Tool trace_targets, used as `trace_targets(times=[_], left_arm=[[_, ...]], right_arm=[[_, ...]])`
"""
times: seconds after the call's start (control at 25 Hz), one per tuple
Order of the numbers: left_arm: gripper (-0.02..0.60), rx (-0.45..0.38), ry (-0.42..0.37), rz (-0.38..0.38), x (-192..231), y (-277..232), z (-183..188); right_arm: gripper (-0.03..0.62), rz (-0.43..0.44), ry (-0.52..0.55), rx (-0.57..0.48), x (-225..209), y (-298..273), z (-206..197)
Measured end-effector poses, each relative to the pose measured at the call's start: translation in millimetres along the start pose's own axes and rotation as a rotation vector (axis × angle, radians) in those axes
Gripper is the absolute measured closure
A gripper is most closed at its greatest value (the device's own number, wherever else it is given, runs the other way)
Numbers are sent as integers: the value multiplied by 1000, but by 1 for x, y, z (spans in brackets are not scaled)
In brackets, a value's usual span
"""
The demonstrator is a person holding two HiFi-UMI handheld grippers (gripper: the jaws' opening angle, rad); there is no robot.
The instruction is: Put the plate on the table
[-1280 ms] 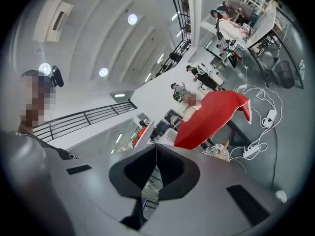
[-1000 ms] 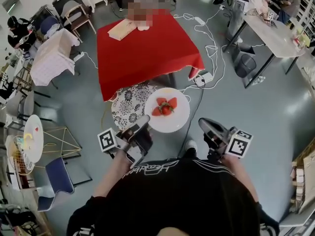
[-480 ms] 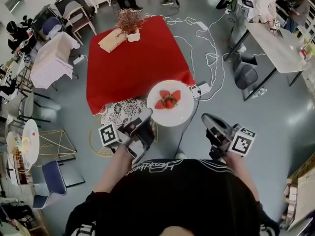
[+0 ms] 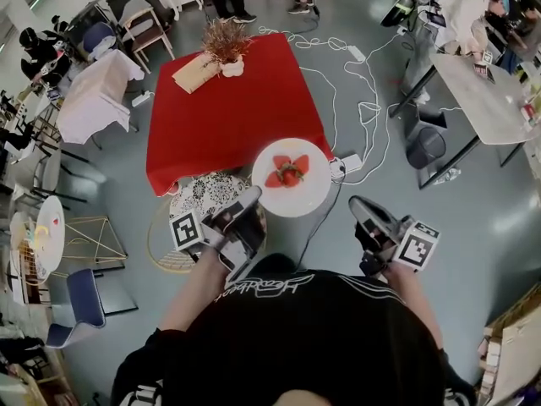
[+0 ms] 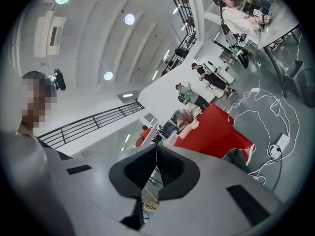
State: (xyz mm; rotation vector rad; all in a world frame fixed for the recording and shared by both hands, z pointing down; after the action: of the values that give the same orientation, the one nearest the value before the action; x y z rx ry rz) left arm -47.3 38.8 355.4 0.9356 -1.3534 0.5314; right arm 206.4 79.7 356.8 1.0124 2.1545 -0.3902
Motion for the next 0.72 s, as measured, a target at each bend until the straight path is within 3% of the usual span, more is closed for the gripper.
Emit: trace_targets(times=[0.4, 0.72], left_arm=[[563, -44, 34, 8, 26, -5, 35], [563, -6, 84, 14, 54, -46, 87]], right_arm=[[586, 7, -14, 32, -26, -37, 9], [586, -54, -26, 34, -64, -70, 37]])
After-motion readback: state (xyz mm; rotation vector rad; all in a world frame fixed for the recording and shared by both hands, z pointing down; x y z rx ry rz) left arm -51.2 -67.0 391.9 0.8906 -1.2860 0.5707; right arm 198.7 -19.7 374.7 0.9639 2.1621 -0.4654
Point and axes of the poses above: the fingertips, and each gripper's own axes: y backward along the fingers, x to its left, z out of its top, the point moved 4 cm from there along y, backward along the fingers, and after that the axes turned 3 degrees about x, right-handed, at the moved point
